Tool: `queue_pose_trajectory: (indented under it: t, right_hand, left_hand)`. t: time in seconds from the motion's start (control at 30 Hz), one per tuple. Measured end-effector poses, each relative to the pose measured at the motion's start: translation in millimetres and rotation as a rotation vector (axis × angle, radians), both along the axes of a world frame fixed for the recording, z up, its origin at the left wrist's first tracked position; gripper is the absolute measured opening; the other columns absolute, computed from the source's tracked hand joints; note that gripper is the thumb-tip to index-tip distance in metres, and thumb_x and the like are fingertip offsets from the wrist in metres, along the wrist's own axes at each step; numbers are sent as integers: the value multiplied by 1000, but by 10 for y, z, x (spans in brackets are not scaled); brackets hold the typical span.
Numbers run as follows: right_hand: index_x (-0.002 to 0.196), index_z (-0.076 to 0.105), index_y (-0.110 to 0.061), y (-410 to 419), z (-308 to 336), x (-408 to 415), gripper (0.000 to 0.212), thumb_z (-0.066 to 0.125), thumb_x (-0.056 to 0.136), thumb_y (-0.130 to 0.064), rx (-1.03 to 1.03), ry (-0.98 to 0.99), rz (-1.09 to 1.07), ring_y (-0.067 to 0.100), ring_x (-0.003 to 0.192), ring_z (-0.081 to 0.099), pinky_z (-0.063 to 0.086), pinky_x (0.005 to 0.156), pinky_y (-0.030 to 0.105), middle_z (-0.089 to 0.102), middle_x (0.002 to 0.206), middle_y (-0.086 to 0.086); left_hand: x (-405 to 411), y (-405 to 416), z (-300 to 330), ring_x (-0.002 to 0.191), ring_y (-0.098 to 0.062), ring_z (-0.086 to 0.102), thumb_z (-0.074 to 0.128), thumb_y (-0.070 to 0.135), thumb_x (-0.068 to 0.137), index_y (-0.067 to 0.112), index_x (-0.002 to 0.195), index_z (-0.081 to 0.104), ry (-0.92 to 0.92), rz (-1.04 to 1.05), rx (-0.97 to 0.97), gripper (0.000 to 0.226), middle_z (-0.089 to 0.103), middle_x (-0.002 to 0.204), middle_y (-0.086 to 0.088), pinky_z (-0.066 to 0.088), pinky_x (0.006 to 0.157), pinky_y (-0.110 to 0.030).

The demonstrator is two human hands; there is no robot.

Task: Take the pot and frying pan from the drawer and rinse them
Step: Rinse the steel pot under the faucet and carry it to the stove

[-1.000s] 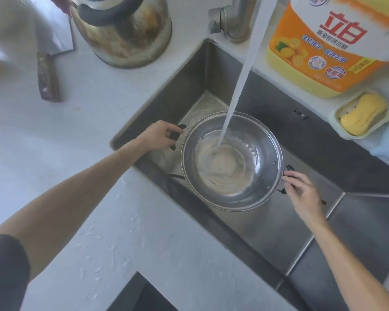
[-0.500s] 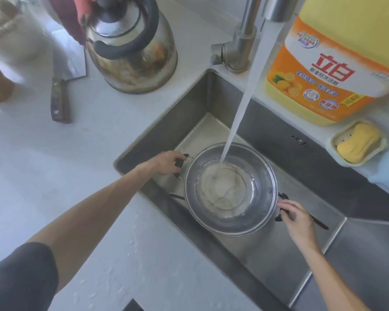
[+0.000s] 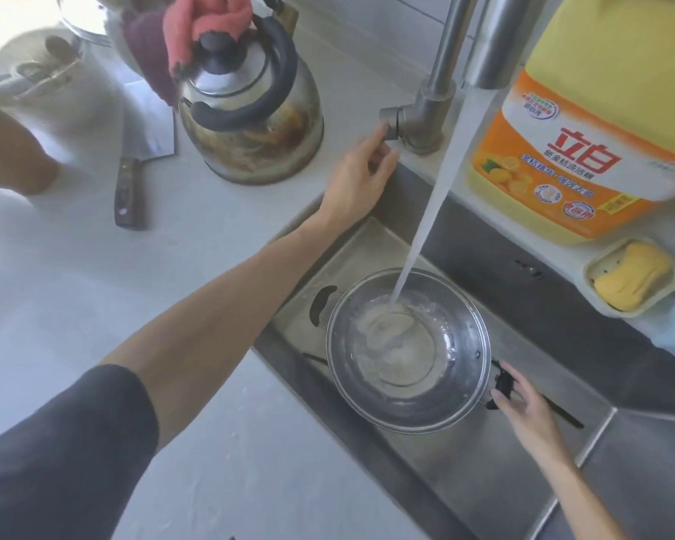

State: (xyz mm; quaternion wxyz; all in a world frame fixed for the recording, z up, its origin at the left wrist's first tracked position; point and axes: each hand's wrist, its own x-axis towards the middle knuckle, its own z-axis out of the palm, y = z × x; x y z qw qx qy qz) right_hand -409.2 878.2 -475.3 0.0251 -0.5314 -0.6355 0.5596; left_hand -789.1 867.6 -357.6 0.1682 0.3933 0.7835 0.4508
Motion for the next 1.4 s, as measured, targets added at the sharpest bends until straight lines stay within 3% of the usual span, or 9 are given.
queue_pose_trajectory:
  t: [0.33,0.4,0.5,0.6,0.77,0.87,1.07,1.27,1.4]
  right_hand:
    - [108,53,-36,3,-112,-11,32,56,90,-10,34,-54,-63,7,90,60,40,82,29,60,116,-3]
    - [97,56,-43,47,-151,35,33,59,88,-11,19,-56,-30,17,91,65,47,87,33,63,117,-2]
    - [94,59,-37,128,-131,76,31,62,86,-7,-35,-43,11,12,90,64,42,89,29,62,119,0]
    - [100,61,-26,210,-74,58,26,63,85,-5,-74,-62,46,10,84,62,42,77,14,58,118,-1]
    - [98,60,-21,352,6,20,27,64,83,1,-123,-49,123,4,86,58,43,73,11,56,108,-4]
    - [88,63,-34,393,61,67,35,65,82,1,-129,-4,126,-1,78,64,50,74,16,62,105,0]
    - [83,64,-39,237,414,281,35,68,80,-4,16,96,79,11,89,65,49,84,19,68,99,-5]
    - [84,66,-29,-31,937,394,9,65,84,-20,692,177,82,9,82,64,49,79,18,62,93,-20]
    - [90,63,-19,-52,1231,489,8,59,85,-15,1120,140,51,16,88,58,38,86,7,63,99,3]
  left_hand:
    - [117,-235,96,108,-17,54,49,27,89,21,150,11,235,-291,-198,72,53,126,-7,47,90,-28]
    - [81,-633,-104,107,-17,57,49,30,87,29,145,30,217,-235,-282,61,58,122,-4,48,92,-32]
    - [60,-1111,-417,115,-24,57,50,35,90,32,128,53,158,-311,-797,38,60,128,0,45,99,-39]
    - [104,-1298,-655,123,-30,50,49,28,93,27,140,37,15,-462,-1184,48,51,139,-9,40,101,-35]
    - [162,-1279,-784,113,-24,55,57,16,91,19,141,35,-276,-521,-969,55,51,135,-6,42,95,-23]
    - [245,-1303,-756,93,-32,59,59,8,89,15,129,50,-212,-517,-957,42,61,95,-19,42,67,-17]
    - [264,-1378,-500,81,-20,56,69,18,82,23,107,68,89,-435,-803,26,57,86,1,40,76,-25]
    - [228,-1422,-94,86,-25,60,66,24,85,39,97,61,422,-482,-497,20,61,88,0,52,70,-38]
    - [314,-1469,148,93,-19,54,70,11,82,40,106,53,573,-428,-306,41,64,103,-6,52,67,-35]
